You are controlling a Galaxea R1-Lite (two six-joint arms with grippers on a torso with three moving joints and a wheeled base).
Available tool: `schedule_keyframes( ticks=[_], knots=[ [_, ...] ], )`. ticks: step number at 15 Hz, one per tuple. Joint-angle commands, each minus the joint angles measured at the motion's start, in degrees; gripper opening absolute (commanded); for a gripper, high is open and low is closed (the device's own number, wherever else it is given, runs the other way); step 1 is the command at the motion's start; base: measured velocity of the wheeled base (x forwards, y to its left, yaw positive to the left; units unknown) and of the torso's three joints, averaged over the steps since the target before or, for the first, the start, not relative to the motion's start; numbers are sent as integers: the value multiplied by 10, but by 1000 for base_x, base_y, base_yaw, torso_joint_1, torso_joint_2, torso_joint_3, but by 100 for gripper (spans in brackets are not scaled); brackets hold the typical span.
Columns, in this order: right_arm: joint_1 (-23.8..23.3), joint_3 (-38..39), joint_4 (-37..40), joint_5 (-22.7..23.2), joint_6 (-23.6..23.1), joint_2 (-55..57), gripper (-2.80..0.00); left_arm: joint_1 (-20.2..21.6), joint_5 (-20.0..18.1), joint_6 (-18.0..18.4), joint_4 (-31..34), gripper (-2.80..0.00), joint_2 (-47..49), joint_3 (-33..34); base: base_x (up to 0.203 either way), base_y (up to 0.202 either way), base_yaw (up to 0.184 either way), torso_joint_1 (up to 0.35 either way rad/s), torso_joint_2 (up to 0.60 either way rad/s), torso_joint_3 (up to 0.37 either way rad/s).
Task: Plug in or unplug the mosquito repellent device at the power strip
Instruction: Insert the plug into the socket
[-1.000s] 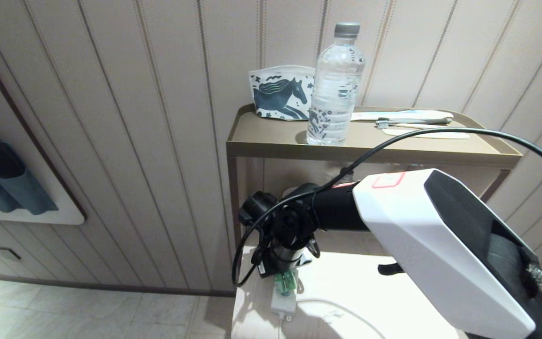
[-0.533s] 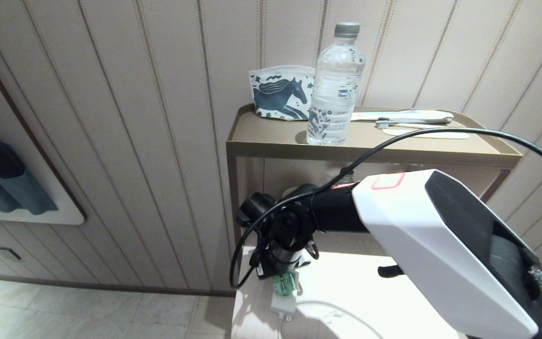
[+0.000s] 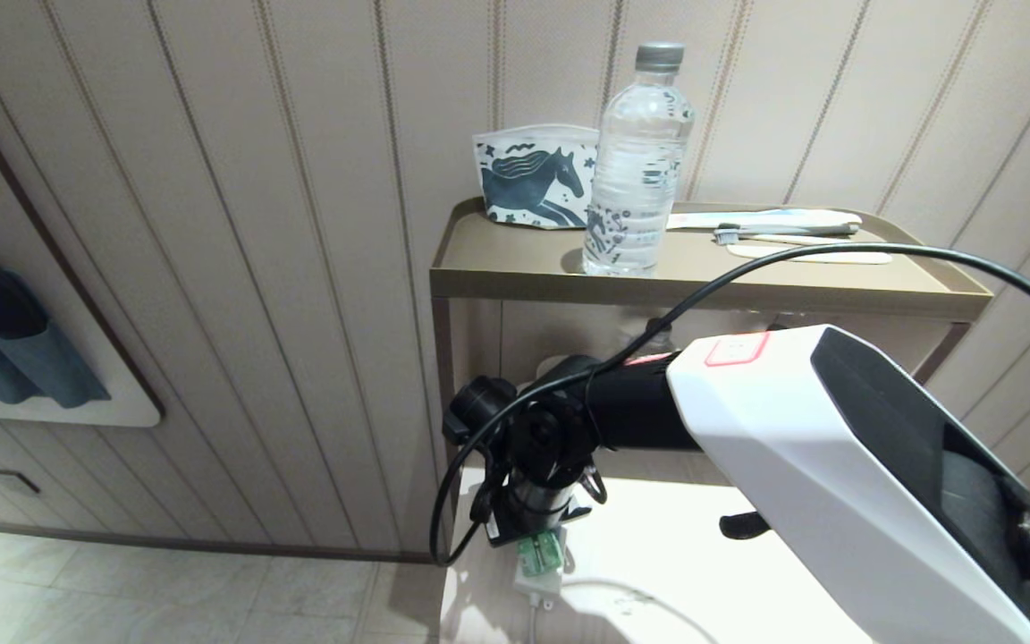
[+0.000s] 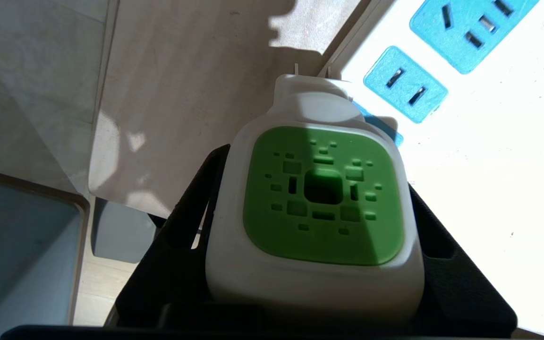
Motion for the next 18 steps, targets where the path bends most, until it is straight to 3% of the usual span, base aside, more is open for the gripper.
schedule_keyframes(
  ticks=[1, 14, 18],
  knots=[
    [-1, 7, 2, 0, 1, -3, -280, 0, 0, 0, 0, -280, 0, 0, 0, 0, 0, 0, 0, 0],
    [-23, 39, 1, 0, 2, -22, -280, 0, 0, 0, 0, -280, 0, 0, 0, 0, 0, 0, 0, 0],
    [-23, -17, 10, 4, 33, -30, -280, 0, 0, 0, 0, -280, 0, 0, 0, 0, 0, 0, 0, 0]
  ],
)
